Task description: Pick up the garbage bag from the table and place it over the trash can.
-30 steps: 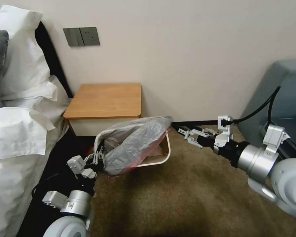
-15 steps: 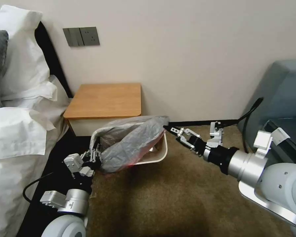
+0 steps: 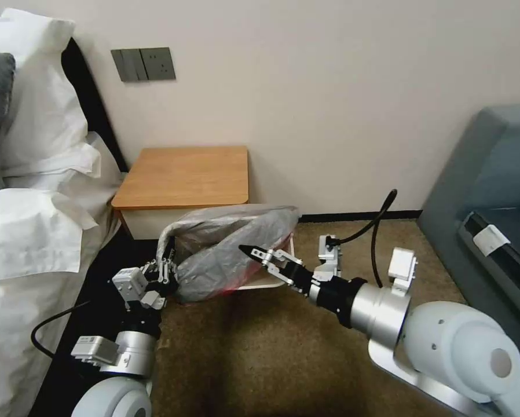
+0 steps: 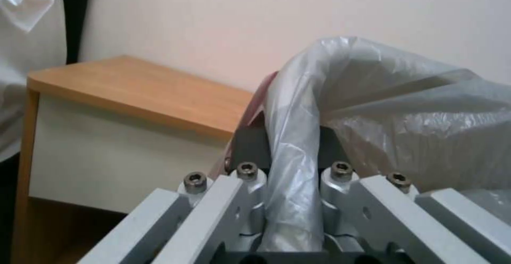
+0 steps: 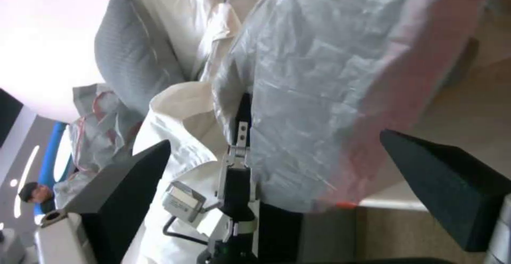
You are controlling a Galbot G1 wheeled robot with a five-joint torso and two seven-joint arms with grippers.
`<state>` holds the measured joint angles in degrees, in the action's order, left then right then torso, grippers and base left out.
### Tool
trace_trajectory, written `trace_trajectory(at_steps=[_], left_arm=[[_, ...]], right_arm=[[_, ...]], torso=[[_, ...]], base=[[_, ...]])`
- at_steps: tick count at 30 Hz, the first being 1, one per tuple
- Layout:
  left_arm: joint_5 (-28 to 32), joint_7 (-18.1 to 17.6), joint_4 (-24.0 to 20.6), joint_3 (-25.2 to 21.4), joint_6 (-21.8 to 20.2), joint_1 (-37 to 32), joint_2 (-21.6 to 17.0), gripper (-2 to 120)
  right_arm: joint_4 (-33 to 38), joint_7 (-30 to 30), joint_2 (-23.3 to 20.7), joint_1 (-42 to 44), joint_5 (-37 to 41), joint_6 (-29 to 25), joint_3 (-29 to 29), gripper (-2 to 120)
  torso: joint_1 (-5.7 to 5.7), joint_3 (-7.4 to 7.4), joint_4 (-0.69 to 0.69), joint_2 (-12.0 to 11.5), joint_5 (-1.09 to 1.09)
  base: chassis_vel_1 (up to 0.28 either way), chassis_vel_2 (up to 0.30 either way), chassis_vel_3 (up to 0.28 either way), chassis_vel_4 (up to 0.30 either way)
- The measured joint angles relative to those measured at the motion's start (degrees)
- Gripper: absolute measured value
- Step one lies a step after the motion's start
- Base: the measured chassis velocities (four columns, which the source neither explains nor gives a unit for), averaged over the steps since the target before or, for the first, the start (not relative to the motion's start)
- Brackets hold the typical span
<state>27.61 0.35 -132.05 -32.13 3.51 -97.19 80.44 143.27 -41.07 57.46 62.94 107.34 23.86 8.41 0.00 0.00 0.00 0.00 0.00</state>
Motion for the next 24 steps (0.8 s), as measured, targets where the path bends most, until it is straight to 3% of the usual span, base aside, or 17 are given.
trace_trajectory(at_steps=[13,24], left_arm=[[-5.44,0.02,-0.12,-0.21,3.22,0.72,0.11,9],[-4.65,0.24,-1.13,-0.48,3.2,0.6,0.21,9]], right_arm=[[-0.49,-1.96,-0.75,-1.95,-5.95,-0.74,-2.43,100],[-3.89,0.57,1.77,-3.83,-11.45,-1.76,-5.16,100]], torso=[[0.0,0.0,-0.01,0.0,0.0],[0.0,0.0,0.0,0.0,0.01]], base=[[0.0,0.0,0.0,0.0],[0.0,0.0,0.0,0.0]])
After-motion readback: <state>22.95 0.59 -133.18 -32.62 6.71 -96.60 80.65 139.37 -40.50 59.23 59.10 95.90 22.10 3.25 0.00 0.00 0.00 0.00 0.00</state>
